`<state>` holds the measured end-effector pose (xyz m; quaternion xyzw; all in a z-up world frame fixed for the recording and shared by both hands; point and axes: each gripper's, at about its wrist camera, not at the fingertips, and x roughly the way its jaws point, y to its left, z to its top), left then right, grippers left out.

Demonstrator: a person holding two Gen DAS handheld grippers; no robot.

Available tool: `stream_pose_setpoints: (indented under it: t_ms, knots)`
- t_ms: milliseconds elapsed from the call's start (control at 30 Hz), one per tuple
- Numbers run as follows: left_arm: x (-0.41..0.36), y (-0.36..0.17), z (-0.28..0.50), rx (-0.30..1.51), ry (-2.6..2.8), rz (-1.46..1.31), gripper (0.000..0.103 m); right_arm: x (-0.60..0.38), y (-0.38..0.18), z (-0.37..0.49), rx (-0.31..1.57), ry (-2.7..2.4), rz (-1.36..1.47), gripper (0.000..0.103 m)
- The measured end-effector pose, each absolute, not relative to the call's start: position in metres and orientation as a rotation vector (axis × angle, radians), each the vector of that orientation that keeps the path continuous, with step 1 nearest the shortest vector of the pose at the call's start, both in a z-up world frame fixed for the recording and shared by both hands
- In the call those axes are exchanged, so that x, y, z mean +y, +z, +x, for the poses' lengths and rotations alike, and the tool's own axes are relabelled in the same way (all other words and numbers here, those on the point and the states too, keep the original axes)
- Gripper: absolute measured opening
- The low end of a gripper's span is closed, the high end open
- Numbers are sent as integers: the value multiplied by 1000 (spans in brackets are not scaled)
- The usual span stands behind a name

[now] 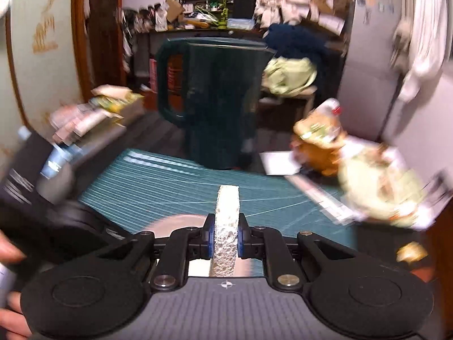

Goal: Clean bowl
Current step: 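Scrub the bowl bottom with the sponge in the right gripper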

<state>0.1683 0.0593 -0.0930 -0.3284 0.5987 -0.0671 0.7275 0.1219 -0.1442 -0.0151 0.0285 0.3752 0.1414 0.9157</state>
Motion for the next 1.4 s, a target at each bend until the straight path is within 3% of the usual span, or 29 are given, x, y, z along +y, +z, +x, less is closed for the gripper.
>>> stream_pose_setpoints:
  t_ms: [167, 333, 600, 733, 1200, 1400]
  knots:
    - [61, -93, 168, 1319, -149, -724, 28, -130, -47, 127, 836, 281, -27, 13]
    - [60, -93, 169, 1320, -149, -722, 28, -125, -35, 117, 731, 179, -214, 13]
    - [59, -93, 170, 1320, -148, -724, 28, -152, -21, 125, 760, 306, 143, 13]
    - [59, -93, 170, 1321, -148, -724, 28, -138, -47, 130, 830, 292, 53, 13]
    - [62, -93, 170, 1321, -150, -729, 28, -140, -17, 114, 725, 283, 53, 13]
    - [62, -94, 169, 1321, -149, -732, 28, -131, -52, 124, 823, 234, -20, 13]
